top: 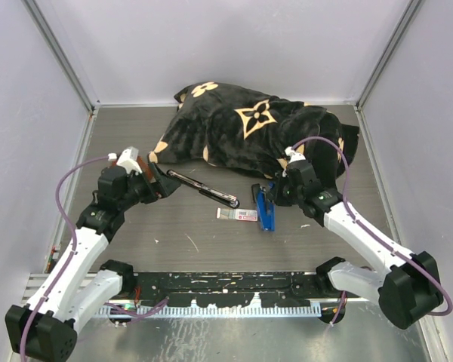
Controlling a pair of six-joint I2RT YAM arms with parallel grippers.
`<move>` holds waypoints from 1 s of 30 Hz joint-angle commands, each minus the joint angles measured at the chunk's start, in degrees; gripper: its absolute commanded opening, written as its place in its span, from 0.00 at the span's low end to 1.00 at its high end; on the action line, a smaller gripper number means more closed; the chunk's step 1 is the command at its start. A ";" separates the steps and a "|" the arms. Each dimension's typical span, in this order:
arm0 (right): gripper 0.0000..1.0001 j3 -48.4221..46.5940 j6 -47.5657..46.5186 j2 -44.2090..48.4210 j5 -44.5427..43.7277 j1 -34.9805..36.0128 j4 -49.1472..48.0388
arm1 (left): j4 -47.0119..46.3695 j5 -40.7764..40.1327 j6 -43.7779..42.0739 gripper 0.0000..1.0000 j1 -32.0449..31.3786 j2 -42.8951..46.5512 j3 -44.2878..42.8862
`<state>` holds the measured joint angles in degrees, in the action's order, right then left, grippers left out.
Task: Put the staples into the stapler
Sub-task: Pick up the stapler from the center of the board.
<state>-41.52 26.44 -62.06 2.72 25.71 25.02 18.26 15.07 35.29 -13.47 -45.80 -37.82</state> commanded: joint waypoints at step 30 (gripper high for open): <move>0.01 -3.19 17.77 -11.74 -1.76 18.93 -47.86 | -28.55 5.41 7.25 0.55 -18.90 -20.05 -4.53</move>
<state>-40.93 42.30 -74.39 -0.08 44.25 -15.03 -8.01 20.73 44.03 -32.21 -65.67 -39.51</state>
